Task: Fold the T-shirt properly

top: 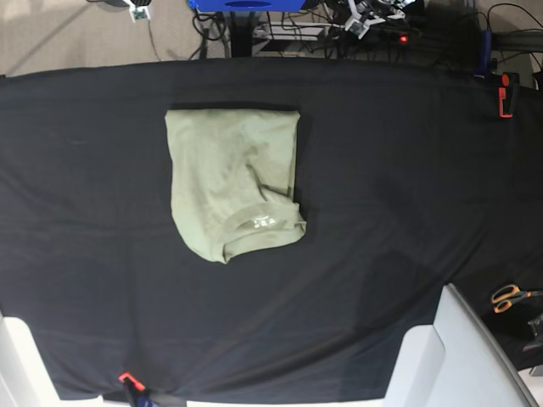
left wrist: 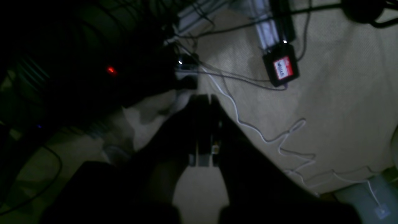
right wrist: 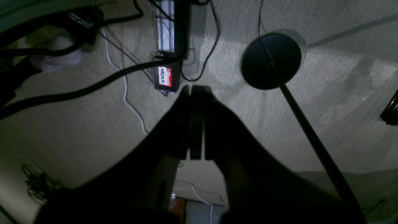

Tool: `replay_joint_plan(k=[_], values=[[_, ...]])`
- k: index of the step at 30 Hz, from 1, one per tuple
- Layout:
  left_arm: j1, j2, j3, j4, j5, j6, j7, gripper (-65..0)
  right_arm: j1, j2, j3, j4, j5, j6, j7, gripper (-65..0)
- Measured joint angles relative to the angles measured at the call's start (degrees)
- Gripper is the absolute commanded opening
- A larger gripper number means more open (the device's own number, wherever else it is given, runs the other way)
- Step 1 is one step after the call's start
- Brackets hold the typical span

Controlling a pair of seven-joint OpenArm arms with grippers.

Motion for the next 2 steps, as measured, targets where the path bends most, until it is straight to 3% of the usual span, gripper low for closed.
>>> replay_joint_plan(k=[2], values=[[0.0, 0.4, 0.0, 0.0, 0.0, 0.0, 0.0, -65.0, 0.0, -0.1, 0.0, 0.0, 0.0, 0.0, -0.1, -64.4]])
